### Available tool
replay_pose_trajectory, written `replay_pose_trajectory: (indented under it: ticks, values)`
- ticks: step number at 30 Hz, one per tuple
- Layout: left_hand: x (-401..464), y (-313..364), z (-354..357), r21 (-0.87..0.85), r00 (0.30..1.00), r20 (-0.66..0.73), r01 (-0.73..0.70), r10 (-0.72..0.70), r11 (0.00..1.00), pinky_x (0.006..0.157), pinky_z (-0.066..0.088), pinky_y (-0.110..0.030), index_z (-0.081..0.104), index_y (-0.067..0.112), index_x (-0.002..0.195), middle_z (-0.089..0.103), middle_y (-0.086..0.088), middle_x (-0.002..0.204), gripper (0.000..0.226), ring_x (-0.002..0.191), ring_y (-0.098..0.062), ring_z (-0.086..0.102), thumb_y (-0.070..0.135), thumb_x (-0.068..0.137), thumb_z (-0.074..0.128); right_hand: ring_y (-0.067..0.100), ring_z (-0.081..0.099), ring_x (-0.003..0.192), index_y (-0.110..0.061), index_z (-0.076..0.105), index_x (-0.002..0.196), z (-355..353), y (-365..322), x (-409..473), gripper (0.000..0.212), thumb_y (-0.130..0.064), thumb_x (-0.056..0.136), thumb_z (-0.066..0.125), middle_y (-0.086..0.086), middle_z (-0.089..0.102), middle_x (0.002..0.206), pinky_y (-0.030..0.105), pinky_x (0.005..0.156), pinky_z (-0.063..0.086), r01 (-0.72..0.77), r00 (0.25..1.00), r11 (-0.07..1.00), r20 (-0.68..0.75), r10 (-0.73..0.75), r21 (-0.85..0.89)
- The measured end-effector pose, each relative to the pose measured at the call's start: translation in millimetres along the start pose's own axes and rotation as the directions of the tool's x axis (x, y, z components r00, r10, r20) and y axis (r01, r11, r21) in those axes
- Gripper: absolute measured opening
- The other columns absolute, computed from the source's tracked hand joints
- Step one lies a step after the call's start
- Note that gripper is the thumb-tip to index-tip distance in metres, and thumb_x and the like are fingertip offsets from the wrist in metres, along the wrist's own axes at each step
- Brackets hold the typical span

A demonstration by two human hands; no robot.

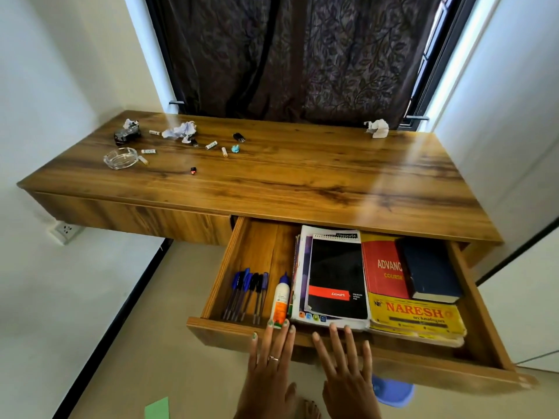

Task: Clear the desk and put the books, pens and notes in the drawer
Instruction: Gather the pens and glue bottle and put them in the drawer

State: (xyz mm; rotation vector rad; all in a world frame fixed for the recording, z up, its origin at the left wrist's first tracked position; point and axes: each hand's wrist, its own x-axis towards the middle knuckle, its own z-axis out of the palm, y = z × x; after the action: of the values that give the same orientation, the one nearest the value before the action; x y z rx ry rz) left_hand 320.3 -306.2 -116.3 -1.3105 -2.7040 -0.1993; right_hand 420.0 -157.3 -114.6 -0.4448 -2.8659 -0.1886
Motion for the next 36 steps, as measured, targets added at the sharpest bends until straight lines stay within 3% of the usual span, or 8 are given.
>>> replay_pose_trajectory:
  ticks: [4,8,11,13,17,24,31,36]
  values:
    - [23,1,-10,-0.051,0.993,0.110,0.036,-0.030,0.998,0.102,0.027,-0.049,0.040,0.015,0.137,0.038,-0.007,0.143,0.113,0.129,-0.030,0.036,0.059,0.041,0.080,0.033,0.002,0.145,-0.028,0.014,0.148,7,11,16,0.124,-0.019,0.040,0.075,0.009,0.004,0.157,0.056,0.112,0.001,0.018,1.000,1.000,0.006,-0.018,0.022]
    - [49,0,-14,-0.047,0.989,0.131,0.067,-0.061,0.997,0.105,0.033,-0.051,0.036,0.015,0.140,0.037,-0.006,0.144,0.115,0.130,-0.030,0.034,0.063,0.043,0.077,0.033,0.011,0.143,-0.026,0.037,0.140,14,25,38,0.097,-0.020,0.049,0.069,0.010,0.015,0.154,0.056,0.112,0.003,0.051,0.999,0.999,0.016,-0.051,0.019]
    - [71,0,-15,-0.039,0.982,0.157,0.111,-0.103,0.993,0.099,0.034,-0.050,0.038,0.014,0.139,0.041,-0.007,0.142,0.115,0.130,-0.030,0.034,0.061,0.042,0.078,0.033,0.011,0.143,-0.027,0.040,0.138,17,37,59,0.074,-0.024,0.065,0.051,0.011,0.012,0.156,0.057,0.112,0.004,0.095,0.995,0.995,0.000,-0.095,0.009]
    - [87,1,-13,-0.024,0.980,0.155,0.134,-0.129,0.991,0.098,0.035,-0.051,0.038,0.012,0.138,0.044,-0.009,0.141,0.115,0.130,-0.031,0.034,0.061,0.042,0.079,0.033,0.008,0.143,-0.025,0.038,0.139,20,48,73,0.078,-0.024,0.063,0.054,0.010,0.018,0.155,0.056,0.112,0.002,0.134,0.991,0.989,-0.009,-0.134,0.057]
    - [120,1,-10,0.015,0.973,0.152,0.174,-0.174,0.985,0.098,0.035,-0.053,0.035,0.009,0.140,0.046,-0.013,0.141,0.115,0.131,-0.032,0.033,0.060,0.045,0.079,0.031,0.022,0.139,-0.023,0.029,0.143,21,66,105,0.107,-0.020,0.047,0.077,0.006,0.027,0.150,0.055,0.111,0.001,0.159,0.983,0.975,0.063,-0.170,0.155]
    - [177,-2,-5,0.054,0.963,0.142,0.224,-0.230,0.973,0.103,0.035,-0.052,0.032,0.007,0.142,0.041,-0.016,0.146,0.115,0.133,-0.035,0.040,0.052,0.049,0.082,0.030,0.022,0.138,-0.019,0.033,0.142,24,90,158,0.103,-0.012,0.050,0.077,0.011,0.034,0.149,0.053,0.113,-0.001,0.166,0.977,0.972,0.108,-0.185,0.164]
    - [217,-3,7,0.111,0.965,0.064,0.246,-0.254,0.963,0.114,0.011,-0.048,0.028,0.002,0.142,0.036,-0.019,0.148,0.099,0.138,-0.032,0.025,0.015,0.055,0.073,0.030,0.007,0.144,-0.016,0.019,0.146,37,108,195,0.110,-0.015,0.054,0.080,0.011,0.011,0.157,0.054,0.115,-0.005,0.210,0.967,0.975,0.135,-0.218,0.072]
    - [234,-12,8,0.237,0.985,0.084,0.129,-0.153,0.963,0.116,0.007,-0.044,0.020,0.003,0.145,0.025,-0.016,0.153,0.090,0.142,-0.029,0.021,0.014,0.067,0.062,0.030,-0.014,0.143,-0.014,-0.003,0.147,43,122,217,0.113,-0.023,0.068,0.077,0.012,-0.018,0.155,0.059,0.111,-0.014,0.204,0.964,0.972,0.198,-0.179,-0.113]
